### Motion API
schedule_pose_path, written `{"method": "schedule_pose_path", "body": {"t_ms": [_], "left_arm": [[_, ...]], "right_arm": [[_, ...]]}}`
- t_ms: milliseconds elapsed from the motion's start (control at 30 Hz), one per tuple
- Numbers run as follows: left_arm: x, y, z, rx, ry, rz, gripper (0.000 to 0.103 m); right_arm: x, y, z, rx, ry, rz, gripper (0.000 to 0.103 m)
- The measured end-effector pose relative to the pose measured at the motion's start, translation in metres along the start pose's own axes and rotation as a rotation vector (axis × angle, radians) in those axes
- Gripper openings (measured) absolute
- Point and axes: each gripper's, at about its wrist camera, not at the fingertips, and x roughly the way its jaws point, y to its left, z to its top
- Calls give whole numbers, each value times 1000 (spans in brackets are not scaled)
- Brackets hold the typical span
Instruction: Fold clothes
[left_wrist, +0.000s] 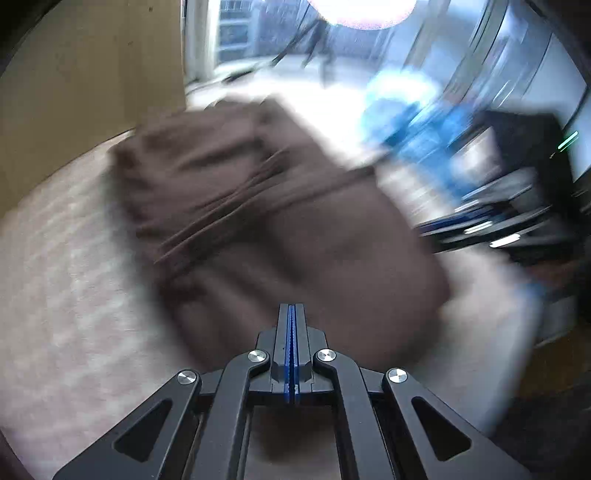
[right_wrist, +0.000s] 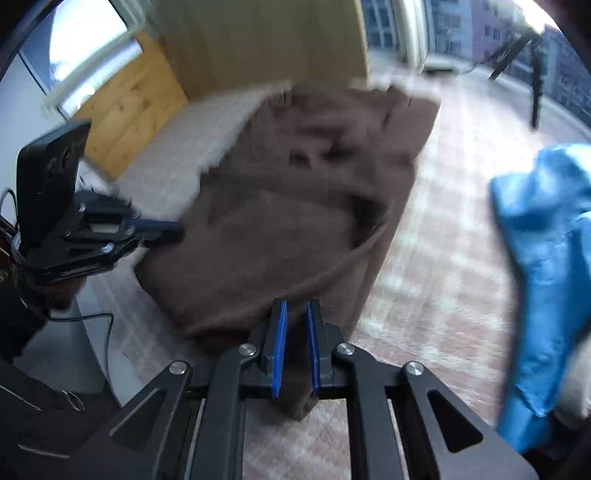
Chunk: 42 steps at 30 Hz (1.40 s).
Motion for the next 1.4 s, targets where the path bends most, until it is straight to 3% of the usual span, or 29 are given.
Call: {"method": "schedule_pose_path", "body": {"t_ms": [67, 133, 200, 267, 300, 367, 433, 533, 567, 633, 667, 700, 833, 867, 900, 933, 1167, 1233, 1400], "left_arm": [[5, 24, -5, -53, 29, 75, 0], [-13, 36, 3, -112, -8, 67, 0], [-24, 24, 16, -92, -65, -33, 0], [-26, 7, 30, -56, -101, -148, 4], [-14, 2, 34, -26, -87, -145, 4], [13, -1, 40, 33, -45, -60, 4], [28, 21, 45, -27, -31, -3, 2], [10, 40, 47, -44, -62, -4, 0], [4, 40, 48, -30, -68, -23, 0], [-4, 32, 51, 17, -70, -82, 14], [-4, 28, 52, 42, -70, -101, 24], [-1, 23, 54, 78, -69, -94, 26], [30, 10, 61, 146, -17, -40, 23], [32, 8, 59, 153, -27, -42, 19], [32, 5, 58, 165, -35, -37, 5], [33, 2, 58, 179, -37, -27, 3], [23, 29, 64, 88, -66, -26, 1], [25, 34, 63, 90, -63, 61, 0], [-14, 59, 50, -12, -78, -28, 8]], "right_arm": [[0, -13, -5, 39, 4, -11, 11], [-20, -21, -3, 79, -52, 7, 11], [-31, -24, 7, 84, -99, 19, 11], [-25, -25, 22, 54, -104, -26, 11], [-17, -25, 29, 37, -95, -43, 11], [2, -33, 44, 30, -72, -37, 11], [9, -46, 53, 56, -54, -83, 11], [-10, -54, 46, 89, -75, -38, 13], [-17, -54, 40, 92, -66, -17, 19], [-21, -48, 28, 84, -42, 13, 33], [-20, -45, 23, 80, -27, 30, 33], [-17, -42, 21, 77, -12, 48, 34], [-2, -29, 17, 58, 16, 54, 33], [2, -25, 16, 53, 22, 54, 33], [4, -25, 16, 56, 24, 59, 33], [5, -26, 16, 66, 23, 70, 33], [7, -30, 12, 77, 21, 63, 33], [8, -29, 9, 70, 20, 48, 33], [-14, -28, 0, 85, 11, 73, 32]]}}
